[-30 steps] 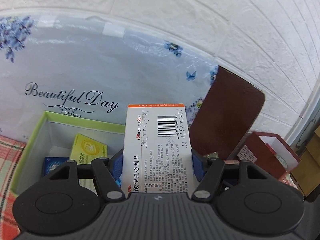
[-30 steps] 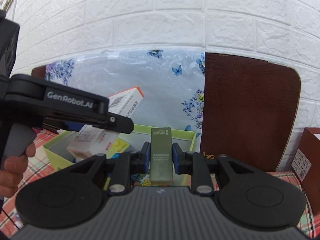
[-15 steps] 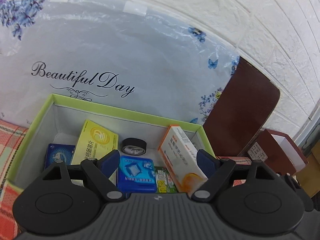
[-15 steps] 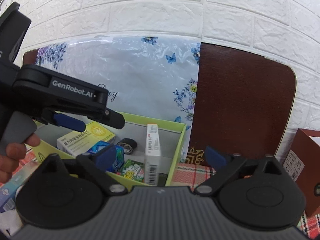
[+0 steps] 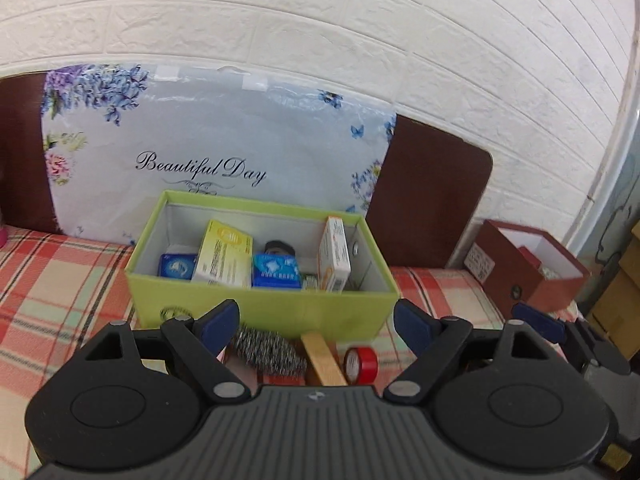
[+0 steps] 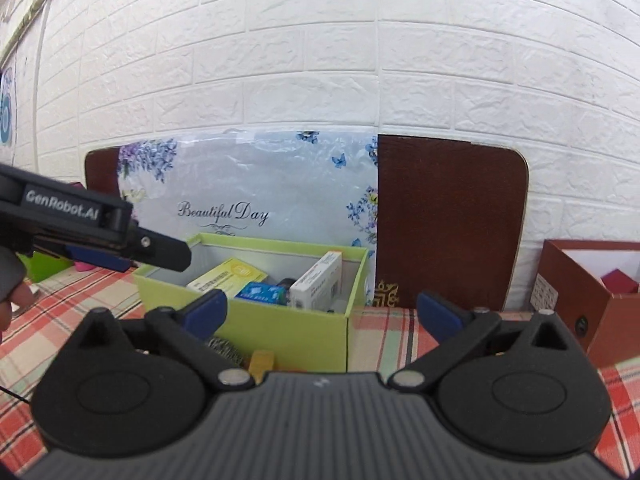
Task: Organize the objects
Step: 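Withdraw both tools from the lime-green box back over the table, then grasp a white-pink glove with each tool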
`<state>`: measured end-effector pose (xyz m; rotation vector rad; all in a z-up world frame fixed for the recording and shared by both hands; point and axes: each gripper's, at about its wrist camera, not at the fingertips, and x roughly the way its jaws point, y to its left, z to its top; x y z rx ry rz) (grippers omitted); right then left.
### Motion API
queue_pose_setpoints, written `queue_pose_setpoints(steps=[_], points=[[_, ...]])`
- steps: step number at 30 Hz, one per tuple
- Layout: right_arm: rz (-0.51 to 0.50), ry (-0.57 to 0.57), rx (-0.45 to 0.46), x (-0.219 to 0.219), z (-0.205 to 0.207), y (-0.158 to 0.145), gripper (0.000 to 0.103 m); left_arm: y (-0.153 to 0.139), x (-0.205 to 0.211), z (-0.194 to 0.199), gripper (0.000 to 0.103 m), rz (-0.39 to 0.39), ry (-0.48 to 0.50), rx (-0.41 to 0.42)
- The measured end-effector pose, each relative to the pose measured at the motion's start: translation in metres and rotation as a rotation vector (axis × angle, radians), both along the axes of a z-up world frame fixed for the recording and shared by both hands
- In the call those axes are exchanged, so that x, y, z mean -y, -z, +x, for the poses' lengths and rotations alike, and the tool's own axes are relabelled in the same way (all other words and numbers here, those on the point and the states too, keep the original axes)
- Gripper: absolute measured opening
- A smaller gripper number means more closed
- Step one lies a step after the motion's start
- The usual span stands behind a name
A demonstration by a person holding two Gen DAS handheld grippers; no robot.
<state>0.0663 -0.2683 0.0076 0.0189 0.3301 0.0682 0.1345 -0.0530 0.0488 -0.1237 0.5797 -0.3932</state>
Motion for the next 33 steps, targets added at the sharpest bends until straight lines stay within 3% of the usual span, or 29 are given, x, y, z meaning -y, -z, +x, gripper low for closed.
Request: queue_pose_setpoints(steps=[8,11,19,25,33], points=[[0.07,0.006,-0.077,-0.001,-0.042,0.023,0.103,0.024,-0.009,-0.05,0.087,0.049,-0.033,-0.047],[0.084,0.01,-0.099,-0.001,-0.05,0.032,0.103,0.033,-0.012,-0.059,0.087,0.091,-0.063,-0.065],[0.098,0.011,-0.151,-0.005,-0.065,0.049,0.103,0.056,-0.028,-0.072,0.087,0.112,-0.102,-0.128],[0.096,-0.003,-0.221,-0.016,-0.068,0.07,0.103,0.081,-0.052,-0.078,0.087,0.106,-0.132,-0.18],[0.101,-0.031,-0.303,-0.036,-0.046,0.102,0.103,0.093,-0.074,-0.072,0.087,0.036,-0.142,-0.176]])
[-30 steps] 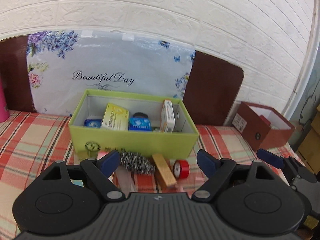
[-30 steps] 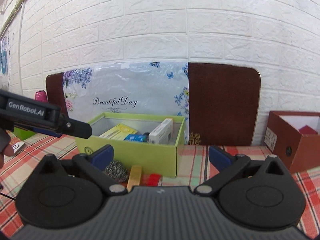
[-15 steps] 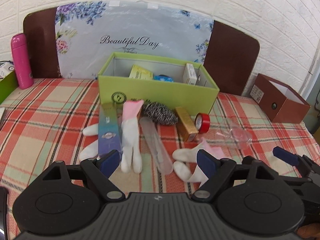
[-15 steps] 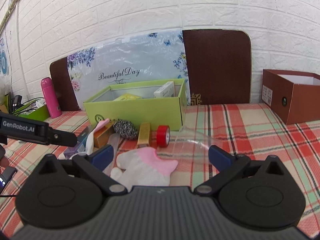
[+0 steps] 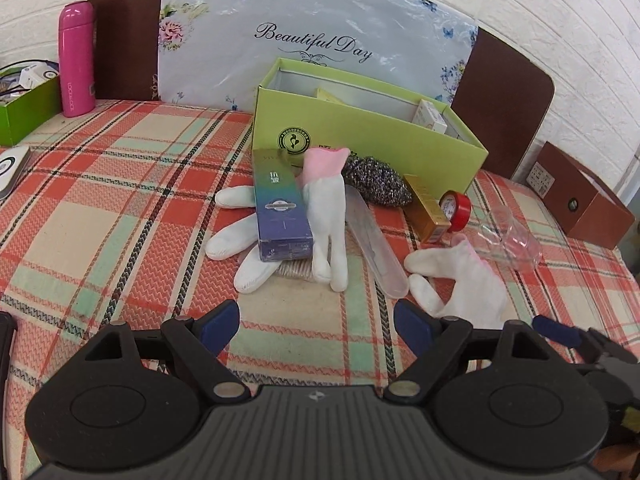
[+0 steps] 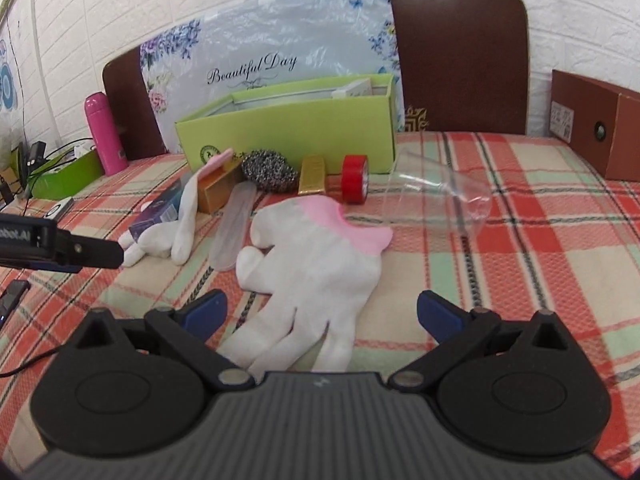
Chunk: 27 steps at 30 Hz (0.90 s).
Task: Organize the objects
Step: 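Grasp a white-pink glove with each tool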
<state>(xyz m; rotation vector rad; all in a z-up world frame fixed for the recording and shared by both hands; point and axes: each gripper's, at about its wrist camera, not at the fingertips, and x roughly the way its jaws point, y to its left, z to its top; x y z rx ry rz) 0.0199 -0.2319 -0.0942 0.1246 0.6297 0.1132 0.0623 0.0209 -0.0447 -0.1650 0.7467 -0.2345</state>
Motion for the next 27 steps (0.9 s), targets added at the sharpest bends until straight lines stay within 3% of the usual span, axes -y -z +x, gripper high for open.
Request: queue_pose_setpoints(steps=[4,7,9,11,13,14,17,19,22,23,24,27], points=[[-0.008,-0.008,0.004,-0.007,0.015,0.005,0.102,-0.002,0.003,0.008,0.087,-0.006,0.009,0.028],[-0.004,-0.022,-0.003,-0.01,0.021,0.007,0.095,-0.007,0.008,0.016,0.087,-0.009,0.026,0.057],[0.004,-0.023,-0.009,-0.01,0.023,0.007,0.082,-0.012,0.014,0.026,0.087,-0.011,0.041,0.078],[0.018,-0.037,-0.023,-0.009,0.022,0.007,0.041,-0.017,0.022,0.037,0.087,-0.007,0.058,0.105],[0.025,-0.038,-0.021,-0.005,0.019,0.006,0.024,-0.018,0.029,0.049,0.087,0.004,0.067,0.122],[0.034,-0.04,-0.022,-0.003,0.017,0.006,0.017,-0.017,0.033,0.056,0.087,0.011,0.068,0.128],[0.054,-0.044,-0.02,0.003,0.012,0.003,0.014,-0.01,0.041,0.077,0.085,0.038,0.052,0.126],[0.057,-0.047,-0.016,0.005,0.008,0.001,0.014,-0.003,0.042,0.091,0.078,0.052,0.039,0.103],[0.07,-0.05,-0.008,0.007,0.003,-0.002,0.014,0.004,0.041,0.104,0.05,0.064,0.034,0.085],[0.075,-0.051,-0.006,0.008,0.001,-0.004,0.014,0.004,0.041,0.105,0.022,0.082,0.042,0.074],[0.083,-0.053,-0.003,0.009,0.0,-0.005,0.014,0.005,0.038,0.107,0.013,0.078,0.046,0.044],[0.106,-0.057,0.009,0.013,-0.002,-0.01,0.014,0.005,0.024,0.098,0.006,0.008,0.06,-0.006]])
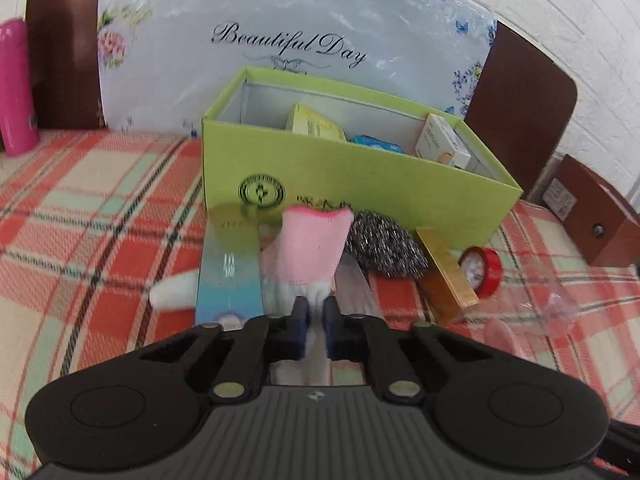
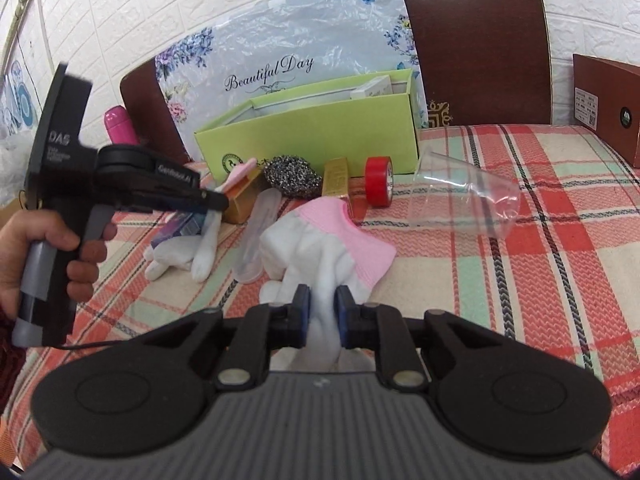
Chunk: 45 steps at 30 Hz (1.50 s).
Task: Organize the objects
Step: 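Grasp a white-pink glove with each tool, then lift both gloves into the lime-green box and open both tools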
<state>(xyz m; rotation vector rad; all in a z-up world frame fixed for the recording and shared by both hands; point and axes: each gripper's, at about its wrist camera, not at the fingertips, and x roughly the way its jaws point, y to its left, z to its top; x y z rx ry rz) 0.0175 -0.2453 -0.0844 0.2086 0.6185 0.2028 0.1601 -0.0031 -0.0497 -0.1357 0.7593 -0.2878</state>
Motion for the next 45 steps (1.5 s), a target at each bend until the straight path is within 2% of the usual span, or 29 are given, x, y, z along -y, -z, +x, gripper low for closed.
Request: queue_pose_setpoints(steps=[5,7,9,10,11,12,13,14,15,19,23,27,29,31,32,33,35,36,37,38,40,45], points=[[0.01,0.007,0.008,0.007,-0.002,-0.004,0.014,-0.011,-0.013,-0.054,0.006,-0.051,0.096,-0.02],[0.007,0.011,-0.003,0.008,0.0,-0.001,0.015,-0.012,-0.014,-0.075,0.006,-0.048,0.133,-0.019],[0.002,0.022,-0.016,0.009,0.001,0.003,0.016,-0.007,-0.015,-0.085,0.01,-0.032,0.124,-0.027],[0.003,0.024,-0.023,0.008,0.002,0.005,0.022,-0.004,-0.015,-0.087,0.014,-0.02,0.112,-0.028],[0.004,0.024,-0.026,0.008,0.001,0.007,0.029,-0.002,-0.015,-0.088,0.026,-0.014,0.1,-0.029],[0.001,0.024,-0.026,0.007,0.001,0.008,0.033,0.002,-0.016,-0.088,0.035,-0.029,0.1,-0.033],[-0.006,0.023,-0.026,0.006,0.0,0.008,0.042,0.004,-0.015,-0.087,0.041,-0.049,0.105,-0.047],[-0.013,0.021,-0.024,0.005,0.0,0.008,0.048,0.006,-0.013,-0.085,0.052,-0.062,0.114,-0.063],[-0.019,0.02,-0.023,0.003,0.0,0.009,0.048,0.007,-0.01,-0.084,0.059,-0.062,0.129,-0.066],[-0.017,0.029,-0.035,0.004,0.002,0.012,0.051,0.012,0.01,-0.08,0.06,0.051,0.16,-0.007],[-0.02,0.03,-0.047,0.004,0.004,0.015,0.054,0.018,0.019,-0.075,0.062,0.132,0.166,0.035],[-0.024,0.03,-0.05,0.003,0.007,0.017,0.056,0.024,0.022,-0.074,0.07,0.203,0.157,0.05],[-0.03,0.029,-0.05,0.002,0.008,0.018,0.056,0.027,0.021,-0.075,0.068,0.223,0.162,0.061],[-0.035,0.023,-0.051,0.001,0.01,0.019,0.056,0.026,0.02,-0.073,0.046,0.221,0.158,0.043],[-0.041,0.021,-0.05,0.0,0.011,0.02,0.054,0.027,0.018,-0.069,0.027,0.203,0.152,0.009],[-0.048,0.016,-0.049,-0.002,0.013,0.02,0.051,0.026,0.013,-0.066,0.022,0.167,0.129,-0.009],[-0.061,0.0,-0.053,-0.005,0.016,0.021,0.033,0.023,0.007,-0.063,0.007,0.122,0.096,-0.038],[-0.058,-0.008,-0.055,-0.006,0.017,0.02,0.027,0.021,0.004,-0.063,0.007,0.099,0.092,-0.044],[-0.044,-0.023,-0.059,-0.006,0.017,0.019,0.017,0.018,0.003,-0.064,0.007,0.08,0.09,-0.043],[-0.032,-0.033,-0.059,-0.007,0.017,0.017,0.015,0.014,0.001,-0.066,0.006,0.072,0.092,-0.036],[-0.035,-0.048,-0.045,-0.009,0.016,0.012,0.013,0.004,-0.001,-0.071,0.006,0.049,0.099,-0.016],[-0.014,-0.074,0.017,-0.01,0.014,-0.011,0.013,-0.025,-0.013,-0.075,0.006,-0.106,0.11,0.014]])
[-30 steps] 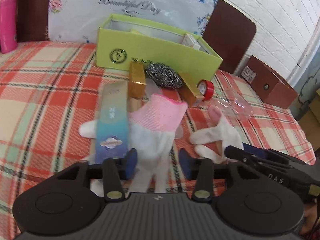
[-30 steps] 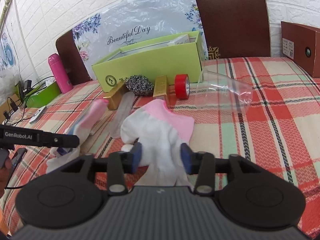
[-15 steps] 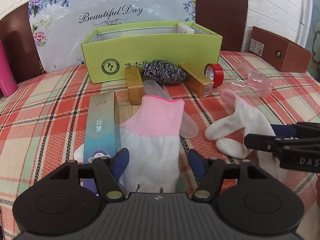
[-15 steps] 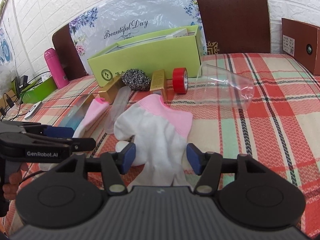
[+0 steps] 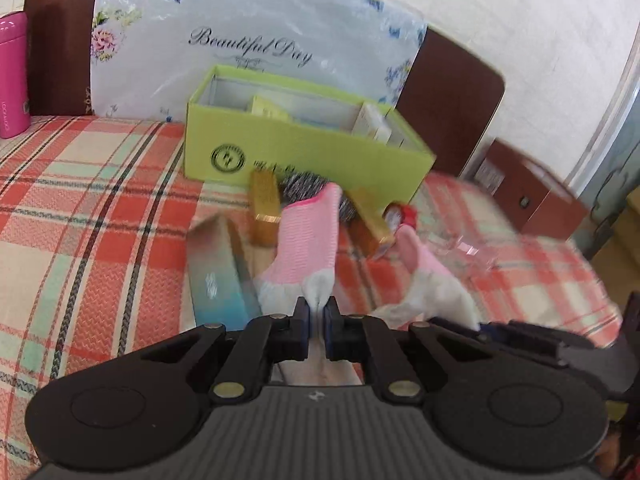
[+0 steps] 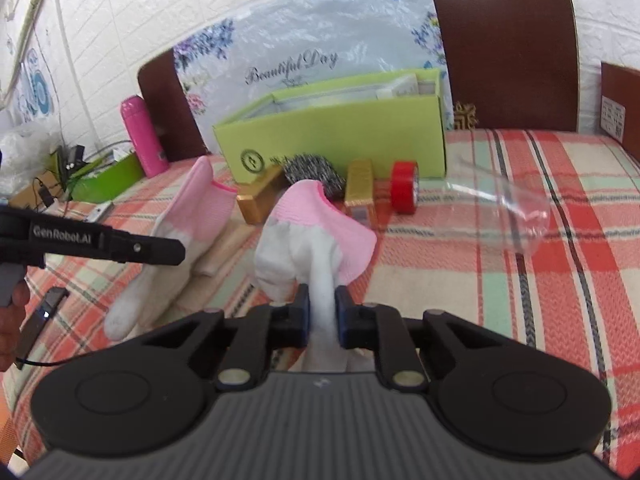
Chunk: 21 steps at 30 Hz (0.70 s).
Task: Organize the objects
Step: 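Lift both gloves into the lime-green box and open both tools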
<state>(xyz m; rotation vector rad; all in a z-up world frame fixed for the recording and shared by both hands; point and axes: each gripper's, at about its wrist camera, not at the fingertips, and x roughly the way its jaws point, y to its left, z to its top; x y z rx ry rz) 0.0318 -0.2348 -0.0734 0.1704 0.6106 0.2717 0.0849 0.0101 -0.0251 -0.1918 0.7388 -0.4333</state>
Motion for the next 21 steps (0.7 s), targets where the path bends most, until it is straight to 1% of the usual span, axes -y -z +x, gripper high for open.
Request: queue_pose_setpoints(steps=[6,11,14,17,21], points=[[0.014,-0.014,0.102,0.003,0.006,-0.036,0.013,-0.034,-0.002,0.001,0.006,-0.09,0.006,0.076],[0.004,-0.013,0.165,0.005,0.019,-0.059,0.013,-0.062,0.002,0.008,0.006,-0.112,0.014,0.16],[0.006,-0.012,0.19,0.005,0.027,-0.069,0.013,-0.073,0.003,0.018,0.006,-0.129,0.02,0.185],[-0.003,-0.01,0.21,0.004,0.037,-0.076,0.013,-0.081,0.004,0.034,0.006,-0.123,0.005,0.206],[-0.007,-0.006,0.231,0.002,0.051,-0.083,0.013,-0.091,0.005,0.063,0.006,-0.146,-0.003,0.2]])
